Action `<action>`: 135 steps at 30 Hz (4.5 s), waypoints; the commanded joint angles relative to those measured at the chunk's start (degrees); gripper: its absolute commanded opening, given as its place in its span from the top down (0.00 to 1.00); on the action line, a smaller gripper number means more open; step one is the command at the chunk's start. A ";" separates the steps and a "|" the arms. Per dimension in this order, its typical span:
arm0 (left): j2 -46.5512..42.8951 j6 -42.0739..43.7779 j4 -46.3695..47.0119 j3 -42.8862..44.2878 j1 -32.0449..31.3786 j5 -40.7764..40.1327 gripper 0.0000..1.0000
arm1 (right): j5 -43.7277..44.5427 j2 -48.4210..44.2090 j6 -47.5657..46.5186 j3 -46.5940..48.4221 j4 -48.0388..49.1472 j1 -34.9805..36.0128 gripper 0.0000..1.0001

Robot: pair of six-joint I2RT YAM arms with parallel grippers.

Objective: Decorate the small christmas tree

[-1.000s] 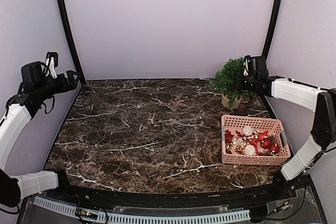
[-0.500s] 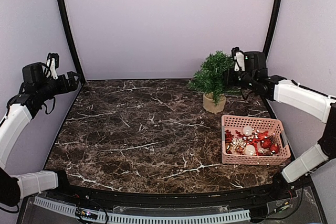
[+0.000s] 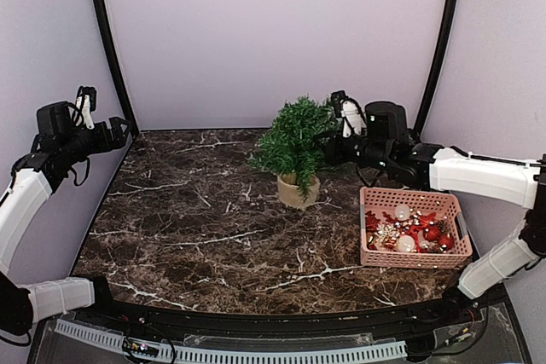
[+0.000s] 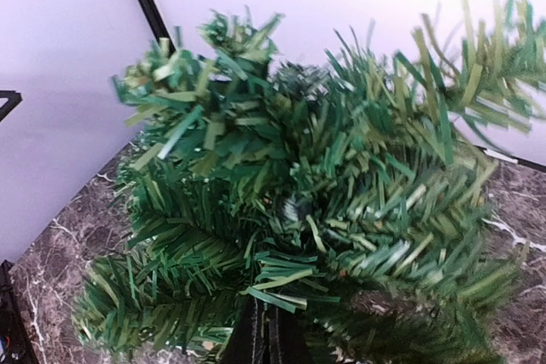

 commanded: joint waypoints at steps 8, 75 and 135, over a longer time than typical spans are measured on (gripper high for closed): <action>0.22 0.92 0.19 -0.77 0.19 -0.04 0.01 | -3.34 2.90 3.05 -1.81 15.58 6.63 1.00; -4.11 1.98 2.66 -2.89 0.14 -4.06 0.01 | 30.37 -22.99 29.28 -8.30 -45.00 5.30 0.07; 12.44 -1.21 24.12 8.71 -44.60 19.58 0.02 | -18.91 -9.68 3.27 33.14 -13.51 -2.76 1.00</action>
